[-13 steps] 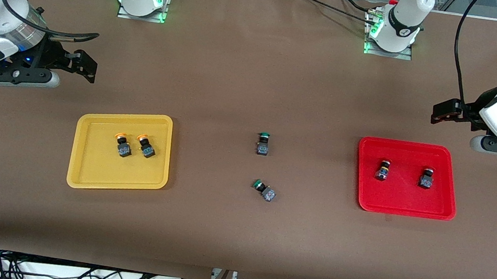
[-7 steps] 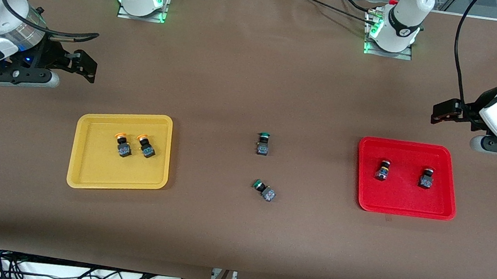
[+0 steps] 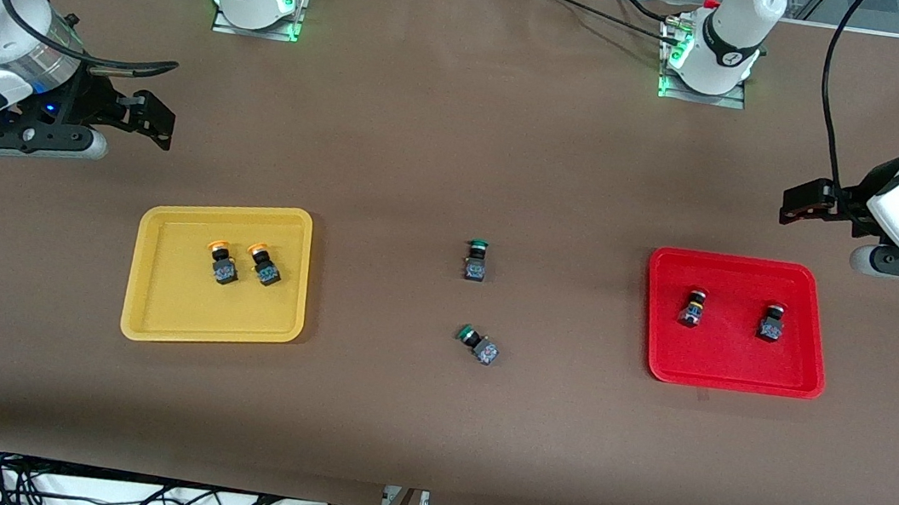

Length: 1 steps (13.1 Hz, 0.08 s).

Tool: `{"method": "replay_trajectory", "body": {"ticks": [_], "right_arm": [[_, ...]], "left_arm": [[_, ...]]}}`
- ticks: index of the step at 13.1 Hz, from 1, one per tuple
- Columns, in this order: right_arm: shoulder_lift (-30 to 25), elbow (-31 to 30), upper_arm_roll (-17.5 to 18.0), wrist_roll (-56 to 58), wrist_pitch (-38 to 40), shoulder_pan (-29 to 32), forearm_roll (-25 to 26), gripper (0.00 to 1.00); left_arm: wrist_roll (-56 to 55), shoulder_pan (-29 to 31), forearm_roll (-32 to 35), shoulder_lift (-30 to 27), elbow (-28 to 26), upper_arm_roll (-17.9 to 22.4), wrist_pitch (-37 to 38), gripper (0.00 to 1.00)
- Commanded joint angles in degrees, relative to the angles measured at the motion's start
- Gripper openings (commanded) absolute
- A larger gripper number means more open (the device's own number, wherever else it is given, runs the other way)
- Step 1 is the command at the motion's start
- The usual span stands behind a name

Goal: Place red and yellow buttons in trays

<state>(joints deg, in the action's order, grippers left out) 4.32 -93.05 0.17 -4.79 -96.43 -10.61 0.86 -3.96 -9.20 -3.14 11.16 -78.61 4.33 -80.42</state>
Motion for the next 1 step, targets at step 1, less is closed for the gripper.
{"method": "replay_trajectory", "body": {"ticks": [1], "right_arm": [[0.60,1.64,0.62,-0.92,1.24,0.59,0.02,0.99]], "left_arm": [[-0.17,-0.21,0.06,0.88,1.97,0.15,1.05,1.00]]}}
